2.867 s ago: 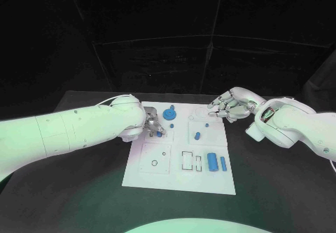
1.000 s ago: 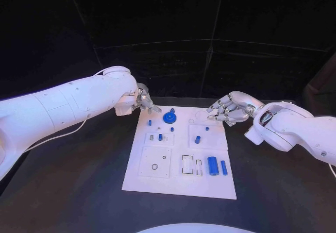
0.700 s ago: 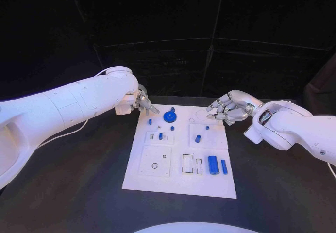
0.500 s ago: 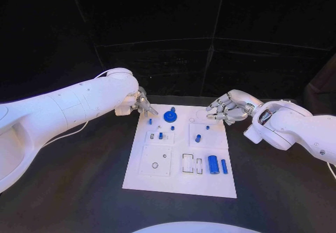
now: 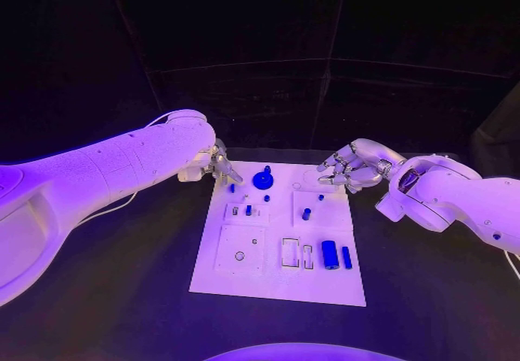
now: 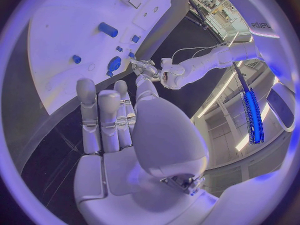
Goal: Assemble the parts on the task board
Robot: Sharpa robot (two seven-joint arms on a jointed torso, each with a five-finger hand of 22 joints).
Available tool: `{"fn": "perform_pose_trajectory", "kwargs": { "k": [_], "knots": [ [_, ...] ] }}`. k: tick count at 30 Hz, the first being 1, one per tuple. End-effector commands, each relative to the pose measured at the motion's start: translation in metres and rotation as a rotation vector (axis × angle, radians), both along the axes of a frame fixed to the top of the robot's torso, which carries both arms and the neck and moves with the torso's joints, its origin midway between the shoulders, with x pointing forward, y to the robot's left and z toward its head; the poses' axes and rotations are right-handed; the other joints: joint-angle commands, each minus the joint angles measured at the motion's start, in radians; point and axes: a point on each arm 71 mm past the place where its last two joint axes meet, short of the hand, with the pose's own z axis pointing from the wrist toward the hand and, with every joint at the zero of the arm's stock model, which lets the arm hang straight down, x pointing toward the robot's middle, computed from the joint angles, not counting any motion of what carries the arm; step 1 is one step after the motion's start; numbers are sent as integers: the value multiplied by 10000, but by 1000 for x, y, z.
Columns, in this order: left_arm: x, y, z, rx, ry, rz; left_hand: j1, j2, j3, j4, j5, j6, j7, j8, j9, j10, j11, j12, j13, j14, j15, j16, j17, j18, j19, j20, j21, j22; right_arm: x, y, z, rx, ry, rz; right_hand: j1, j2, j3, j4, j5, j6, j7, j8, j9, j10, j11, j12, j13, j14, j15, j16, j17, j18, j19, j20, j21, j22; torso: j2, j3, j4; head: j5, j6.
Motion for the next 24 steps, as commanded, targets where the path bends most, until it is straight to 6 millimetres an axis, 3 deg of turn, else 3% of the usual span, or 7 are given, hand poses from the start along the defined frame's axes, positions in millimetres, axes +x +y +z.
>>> {"fn": "perform_pose_trajectory", "kwargs": {
  "k": [1,24],
  "knots": [
    [-1,-3,-1,51,143,-304,57,89,-79,-2,-2,83,-21,-66,-27,-13,24,30,7,1054,51,33,2634,-58,21,81,13,15,0,2,1,25,-57,126,-46,39,-39,39,35,-74,-30,41,-7,-13,20,-20,-10,61,-5,-24,8,165,-27,16,-52,-13,4,1,1,15,-22],
    [-4,-11,-5,-167,283,-633,856,536,-18,-412,-1,242,-23,-184,-266,-27,20,49,-39,1054,52,33,2634,-59,21,88,2,48,1,3,1,23,-49,149,-46,39,-39,39,35,-74,-30,41,-7,-13,20,-20,-10,61,-5,-24,8,165,-27,16,-52,-13,2,0,1,4,-76]
  ]
}}
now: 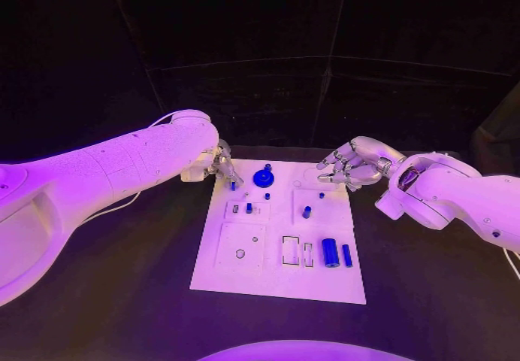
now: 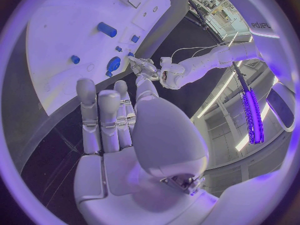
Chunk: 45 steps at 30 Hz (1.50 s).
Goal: Assemble the parts on the task board
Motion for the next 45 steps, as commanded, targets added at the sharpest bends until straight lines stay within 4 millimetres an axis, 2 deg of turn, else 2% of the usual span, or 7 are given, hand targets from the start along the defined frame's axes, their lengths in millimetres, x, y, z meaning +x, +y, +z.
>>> {"fn": "perform_pose_trajectory", "kwargs": {
  "k": [1,7,13,22,30,41,45],
  "knots": [
    [0,-3,1,-111,49,-185,143,3,17,-102,-1,64,13,-68,-23,-30,20,45,-31,1054,53,32,2634,-56,-18,52,-3,-25,0,1,1,19,-51,120,-46,39,-39,40,35,-74,-30,41,-7,-13,21,-20,-11,61,-5,-24,7,165,-27,16,-53,-15,5,-2,-4,-16,-4],
    [-1,-3,0,-147,96,-213,336,92,89,-242,-2,119,4,-71,-60,-33,13,44,-41,1054,50,32,2634,-58,-17,52,-3,-13,1,0,1,17,-63,101,-46,39,-39,40,35,-74,-30,41,-7,-13,21,-20,-11,61,-5,-24,7,165,-27,16,-53,-15,1,1,0,-24,-14],
    [-1,-2,0,-159,122,-224,833,374,383,-568,-9,151,-44,-86,-109,-49,-35,22,-71,1054,17,32,2634,-55,-23,32,-13,-8,1,1,2,43,-111,103,-18,55,-37,37,66,-86,-30,43,-8,-17,20,-15,-20,69,-6,-31,18,167,-23,15,-70,-30,0,2,-5,-26,-8],
    [-1,-3,1,-326,-31,-232,2104,869,1515,-1599,-9,189,-193,-29,-107,-80,-170,-54,-112,1054,-93,32,2634,-58,-19,-61,-12,26,1,1,2,47,-119,106,-7,60,-36,36,84,-88,-30,45,-7,-19,19,-14,-23,70,-6,-44,12,166,-18,15,-72,-29,1,0,-8,-33,-26],
    [-6,1,5,-874,-546,-199,1777,623,2728,-2063,-27,90,-164,257,149,37,-129,-164,-226,1054,-70,32,2634,-69,-9,-68,-16,71,1,1,1,39,-109,105,-3,63,-36,37,97,-90,-29,46,-7,-21,19,-14,-25,70,-7,-54,6,166,-16,15,-75,-31,-17,8,11,-40,-55],
    [-29,12,20,-1784,-1707,35,1315,352,3547,-2225,-25,68,-203,522,370,139,-185,-200,-313,1054,-103,32,2634,-90,60,-99,54,202,1,-2,1,60,-98,42,-46,72,-69,82,137,-94,-25,57,-5,-23,27,-4,-36,78,-3,-77,10,165,-5,16,-94,-42,-83,24,111,-51,-91],
    [-41,11,24,-1887,-2410,-218,1196,255,3767,-2262,-26,60,-222,605,442,173,-202,-205,-336,1054,-116,32,2634,-103,94,-113,95,266,1,-3,1,64,-95,37,-53,75,-73,89,139,-94,-24,58,-5,-23,27,-3,-38,79,-2,-81,10,166,-5,16,-97,-45,-88,25,114,-16,-89]
  ]
}}
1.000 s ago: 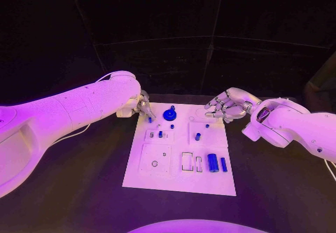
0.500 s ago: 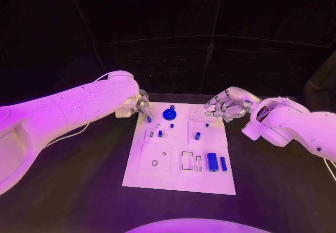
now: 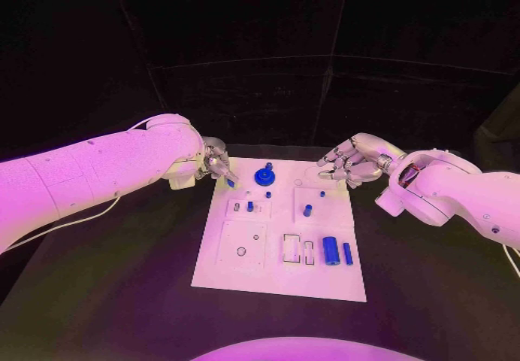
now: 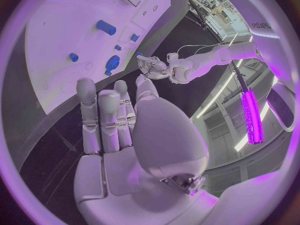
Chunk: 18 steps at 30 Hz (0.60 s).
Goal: Assemble the parts on the task board
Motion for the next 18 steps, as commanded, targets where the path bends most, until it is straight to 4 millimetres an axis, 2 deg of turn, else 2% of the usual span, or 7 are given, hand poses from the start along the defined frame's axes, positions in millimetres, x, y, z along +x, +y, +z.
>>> {"fn": "perform_pose_trajectory", "kwargs": {
  "k": [1,8,18],
  "knots": [
    [-5,-3,6,-428,-1271,144,-115,-53,1046,-947,32,-24,-29,62,615,104,5,-40,6,1041,-57,33,2634,-105,24,-41,52,32,0,0,2,63,-56,76,-53,75,-32,47,27,-60,11,58,-5,-23,27,-3,-13,79,-2,-41,2,166,-4,16,-58,-10,-17,8,20,33,-5],
    [-24,-4,-1,-512,-2024,-206,-167,-145,1232,-982,32,-22,-45,118,663,159,-11,5,50,1041,-71,33,2634,-119,61,-54,99,103,1,-1,1,54,-63,35,-53,75,-32,47,27,-60,11,58,-5,-23,27,-3,-13,79,-2,-41,2,166,-4,16,-58,-10,-21,-18,54,29,6],
    [-41,-9,-21,-74,-2034,-740,-191,-178,1297,-988,31,-23,-49,135,679,176,-16,15,58,1041,-76,33,2634,-124,73,-59,115,126,1,-1,1,53,-69,35,-53,75,-32,47,27,-60,11,58,-5,-23,27,-3,-13,79,-2,-41,2,166,-4,16,-58,-10,1,-7,12,124,16]
  ]
}}
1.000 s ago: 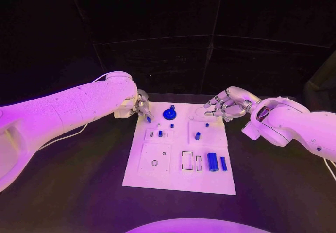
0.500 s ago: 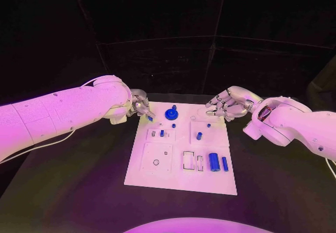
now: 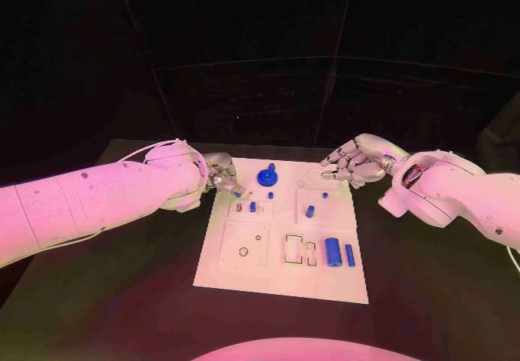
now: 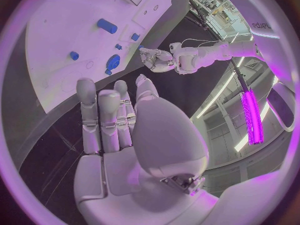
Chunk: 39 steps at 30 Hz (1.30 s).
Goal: Assemble the parts on the task board
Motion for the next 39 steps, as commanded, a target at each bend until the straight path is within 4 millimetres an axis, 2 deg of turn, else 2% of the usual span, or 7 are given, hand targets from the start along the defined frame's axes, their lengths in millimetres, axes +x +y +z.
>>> {"fn": "perform_pose_trajectory", "kwargs": {
  "k": [1,13,27,30,39],
  "knots": [
    [-2,-2,0,288,-526,-284,39,51,891,-849,33,-6,-68,28,467,106,-11,15,10,1055,-63,33,2634,-124,39,-25,28,8,0,1,1,64,-58,95,-53,75,-32,48,27,-60,11,58,-5,-23,27,-3,-14,79,-2,-42,2,166,-5,16,-58,-12,12,3,-28,40,-7],
    [-9,-2,-14,824,120,-536,14,23,941,-848,33,-7,-70,41,479,113,-13,11,3,1055,-65,33,2634,-123,39,-28,24,4,0,2,1,64,-54,114,-65,83,-42,65,35,-63,11,62,-4,-23,28,2,-18,82,-1,-52,4,167,-3,17,-69,-21,8,6,-22,31,-60],
    [-13,-6,-17,889,282,-717,-4,9,971,-844,32,-8,-70,48,486,114,-13,6,-3,1055,-65,33,2634,-121,36,-29,16,-5,0,3,1,63,-40,152,-65,83,-42,65,35,-63,11,62,-4,-23,28,2,-18,82,-1,-52,4,167,-3,17,-69,-21,12,3,-18,40,-97],
    [-13,-6,-17,903,299,-715,-4,9,971,-844,32,-8,-70,48,486,114,-13,6,-3,1055,-65,33,2634,-121,36,-29,16,-5,0,3,1,62,-38,157,-65,83,-42,65,35,-63,11,62,-4,-23,28,2,-18,82,-1,-52,4,167,-3,17,-69,-21,6,15,-21,30,-98],
    [-14,-5,-19,1003,421,-733,-4,9,971,-844,32,-8,-70,48,486,114,-13,6,-3,1055,-65,33,2634,-121,36,-29,16,-5,0,4,1,58,-26,168,-65,83,-42,65,35,-63,11,62,-4,-23,28,2,-18,82,-1,-52,4,167,-3,17,-69,-21,11,5,-16,9,-133]
  ]
}}
